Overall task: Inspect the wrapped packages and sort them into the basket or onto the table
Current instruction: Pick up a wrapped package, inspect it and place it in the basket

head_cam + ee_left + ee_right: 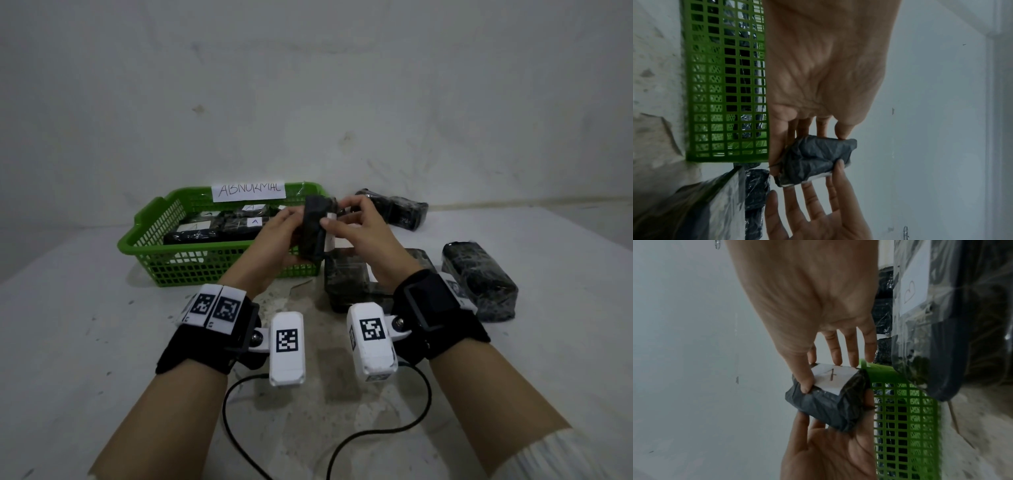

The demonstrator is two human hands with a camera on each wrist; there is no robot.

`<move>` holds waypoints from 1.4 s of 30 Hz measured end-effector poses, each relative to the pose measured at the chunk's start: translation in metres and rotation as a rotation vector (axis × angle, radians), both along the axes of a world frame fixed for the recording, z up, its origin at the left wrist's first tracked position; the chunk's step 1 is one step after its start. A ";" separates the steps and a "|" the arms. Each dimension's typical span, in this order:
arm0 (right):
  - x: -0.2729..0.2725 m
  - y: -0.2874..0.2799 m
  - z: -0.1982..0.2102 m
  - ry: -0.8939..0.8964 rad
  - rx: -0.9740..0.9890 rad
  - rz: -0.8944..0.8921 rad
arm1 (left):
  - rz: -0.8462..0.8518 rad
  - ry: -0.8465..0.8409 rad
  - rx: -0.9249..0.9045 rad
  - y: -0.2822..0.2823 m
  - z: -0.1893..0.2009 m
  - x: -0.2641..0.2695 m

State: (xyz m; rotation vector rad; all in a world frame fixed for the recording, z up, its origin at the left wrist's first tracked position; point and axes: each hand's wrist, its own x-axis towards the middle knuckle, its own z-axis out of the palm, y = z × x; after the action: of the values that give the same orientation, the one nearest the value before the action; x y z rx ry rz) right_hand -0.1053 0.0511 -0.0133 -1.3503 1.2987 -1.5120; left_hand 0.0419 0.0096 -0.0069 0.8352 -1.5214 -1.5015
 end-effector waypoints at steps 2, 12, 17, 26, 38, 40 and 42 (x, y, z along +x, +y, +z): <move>0.000 0.001 0.002 -0.049 0.019 0.025 | -0.043 0.017 0.000 0.000 0.000 0.001; 0.004 0.004 0.004 -0.088 0.028 -0.001 | -0.118 -0.057 -0.093 0.000 -0.002 0.003; 0.001 0.006 0.005 -0.103 0.025 0.029 | -0.098 -0.067 -0.132 0.002 -0.001 0.001; 0.000 0.007 0.006 -0.077 0.011 0.033 | -0.119 -0.049 -0.122 0.003 -0.001 0.003; -0.003 0.004 0.004 -0.038 0.001 0.078 | -0.124 -0.036 -0.164 0.004 0.001 0.007; -0.003 0.002 0.003 -0.012 0.008 0.076 | -0.122 -0.022 -0.158 0.004 0.000 0.006; -0.002 0.002 0.002 -0.025 -0.008 0.055 | -0.105 0.004 -0.161 0.003 0.000 0.004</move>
State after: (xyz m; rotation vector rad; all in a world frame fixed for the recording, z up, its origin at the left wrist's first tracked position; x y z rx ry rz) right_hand -0.1073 0.0527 -0.0111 -1.3574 1.2316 -1.4933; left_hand 0.0456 0.0128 -0.0064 0.6677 -1.6805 -1.4319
